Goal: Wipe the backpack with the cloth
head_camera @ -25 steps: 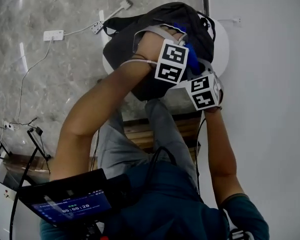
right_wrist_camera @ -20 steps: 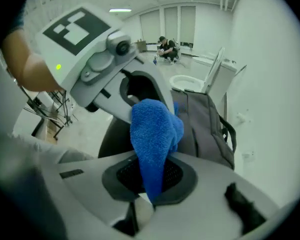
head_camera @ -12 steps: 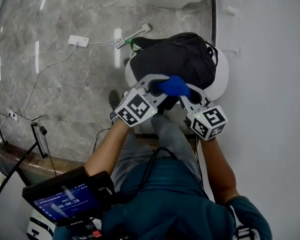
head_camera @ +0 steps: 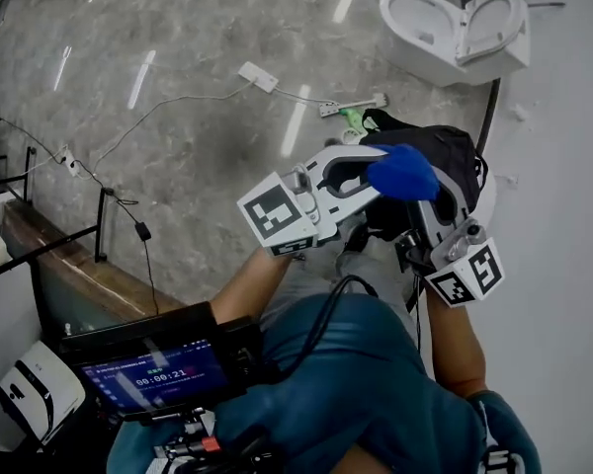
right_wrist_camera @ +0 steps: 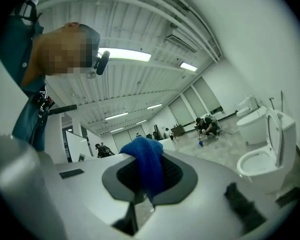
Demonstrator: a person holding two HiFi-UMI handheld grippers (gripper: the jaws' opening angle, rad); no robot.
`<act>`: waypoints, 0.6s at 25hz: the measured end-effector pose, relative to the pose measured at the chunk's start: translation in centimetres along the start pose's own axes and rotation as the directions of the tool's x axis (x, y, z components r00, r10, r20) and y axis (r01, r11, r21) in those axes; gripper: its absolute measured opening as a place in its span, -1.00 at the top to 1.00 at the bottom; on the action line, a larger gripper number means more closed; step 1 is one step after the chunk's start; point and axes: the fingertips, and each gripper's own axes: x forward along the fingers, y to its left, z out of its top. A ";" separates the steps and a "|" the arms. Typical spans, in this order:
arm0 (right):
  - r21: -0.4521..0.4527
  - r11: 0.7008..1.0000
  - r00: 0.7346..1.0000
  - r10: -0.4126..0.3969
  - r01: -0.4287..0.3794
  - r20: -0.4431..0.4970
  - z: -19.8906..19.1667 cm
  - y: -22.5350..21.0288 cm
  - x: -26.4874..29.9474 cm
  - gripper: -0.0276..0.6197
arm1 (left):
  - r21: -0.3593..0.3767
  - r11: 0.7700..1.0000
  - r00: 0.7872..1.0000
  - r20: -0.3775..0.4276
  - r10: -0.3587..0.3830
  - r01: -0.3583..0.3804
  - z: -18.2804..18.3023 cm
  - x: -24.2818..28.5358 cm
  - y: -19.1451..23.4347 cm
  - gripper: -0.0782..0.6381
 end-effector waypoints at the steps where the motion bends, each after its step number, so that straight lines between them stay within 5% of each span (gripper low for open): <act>1: -0.023 1.000 1.000 -0.010 0.010 0.013 1.7 2.9 2.2 0.82 | 0.014 1.000 1.000 0.019 -0.010 0.010 3.3 -2.3 0.0 0.57; 4: -0.095 0.993 0.997 -0.062 0.066 0.049 5.7 10.6 7.9 0.82 | 0.073 0.995 0.997 0.028 -0.067 0.064 11.8 -8.7 0.1 0.57; 11: -0.259 0.950 0.974 -0.132 0.177 0.183 6.8 13.0 8.8 0.82 | 0.231 0.953 0.981 -0.066 -0.184 0.194 14.1 -10.7 -0.3 0.57; 15: -0.261 0.922 0.948 -0.231 0.285 0.221 9.1 14.0 15.6 0.82 | 0.248 0.923 0.955 -0.121 -0.273 0.295 19.4 -12.8 5.1 0.57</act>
